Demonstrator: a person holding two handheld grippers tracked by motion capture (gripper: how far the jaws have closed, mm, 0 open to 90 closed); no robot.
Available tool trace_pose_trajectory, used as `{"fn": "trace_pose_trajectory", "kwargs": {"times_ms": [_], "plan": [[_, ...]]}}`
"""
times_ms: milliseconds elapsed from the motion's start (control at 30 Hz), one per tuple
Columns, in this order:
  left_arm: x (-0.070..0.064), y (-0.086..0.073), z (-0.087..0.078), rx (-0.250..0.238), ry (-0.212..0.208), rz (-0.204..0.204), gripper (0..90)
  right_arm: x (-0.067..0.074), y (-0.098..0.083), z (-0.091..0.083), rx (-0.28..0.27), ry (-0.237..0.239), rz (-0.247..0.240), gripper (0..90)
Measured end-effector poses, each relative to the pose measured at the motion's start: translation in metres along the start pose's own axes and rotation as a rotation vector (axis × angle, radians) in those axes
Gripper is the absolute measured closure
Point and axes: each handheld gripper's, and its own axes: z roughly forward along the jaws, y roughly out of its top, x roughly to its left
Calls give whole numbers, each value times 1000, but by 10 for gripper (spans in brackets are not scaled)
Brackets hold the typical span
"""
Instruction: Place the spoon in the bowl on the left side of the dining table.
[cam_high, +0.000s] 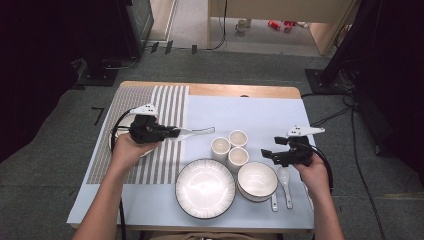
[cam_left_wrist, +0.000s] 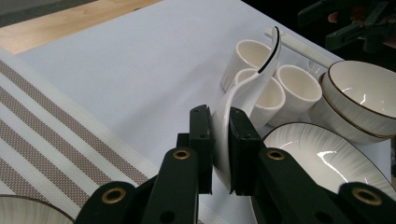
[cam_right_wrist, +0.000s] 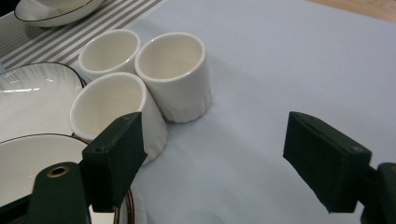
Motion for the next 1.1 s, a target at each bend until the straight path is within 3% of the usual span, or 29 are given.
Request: {"fn": "trace_pose_trajectory", "kwargs": {"times_ms": [1100], "plan": [[20,-3,-8,-11,21,-31,835,-15,-25,2,20,-60,16,206]]}}
